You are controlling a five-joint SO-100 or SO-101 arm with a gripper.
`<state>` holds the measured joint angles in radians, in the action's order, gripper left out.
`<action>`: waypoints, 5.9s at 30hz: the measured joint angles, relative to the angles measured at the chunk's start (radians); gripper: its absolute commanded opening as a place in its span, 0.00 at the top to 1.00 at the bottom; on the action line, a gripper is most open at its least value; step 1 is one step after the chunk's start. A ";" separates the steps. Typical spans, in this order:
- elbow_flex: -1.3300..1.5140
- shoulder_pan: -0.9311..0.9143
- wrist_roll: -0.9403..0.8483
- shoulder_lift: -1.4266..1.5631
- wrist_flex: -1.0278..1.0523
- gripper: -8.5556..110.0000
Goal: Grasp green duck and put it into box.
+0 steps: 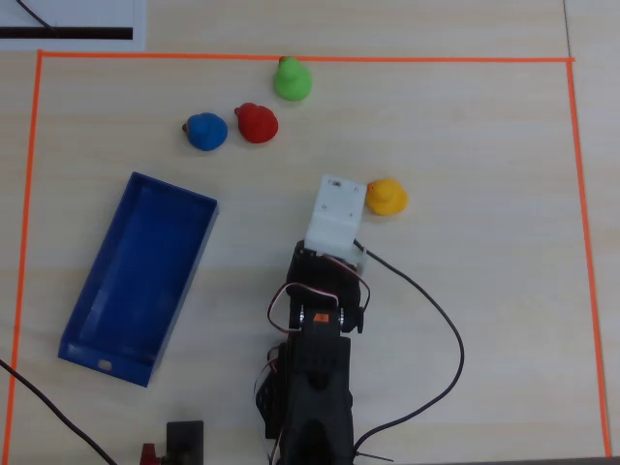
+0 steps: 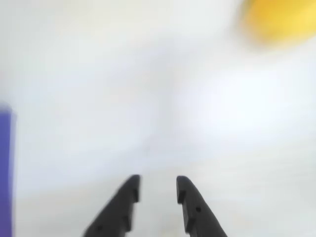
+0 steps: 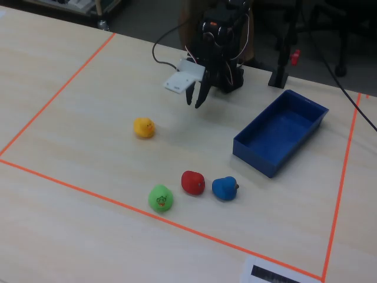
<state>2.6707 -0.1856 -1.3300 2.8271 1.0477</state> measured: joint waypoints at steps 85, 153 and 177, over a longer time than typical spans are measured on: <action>-2.020 0.144 -0.327 -1.867 -0.253 0.73; -2.279 0.129 -0.120 -2.299 -0.063 0.93; -1.612 0.756 0.595 -1.121 0.466 0.93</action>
<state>1.0584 0.5706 -0.7348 1.7058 1.5140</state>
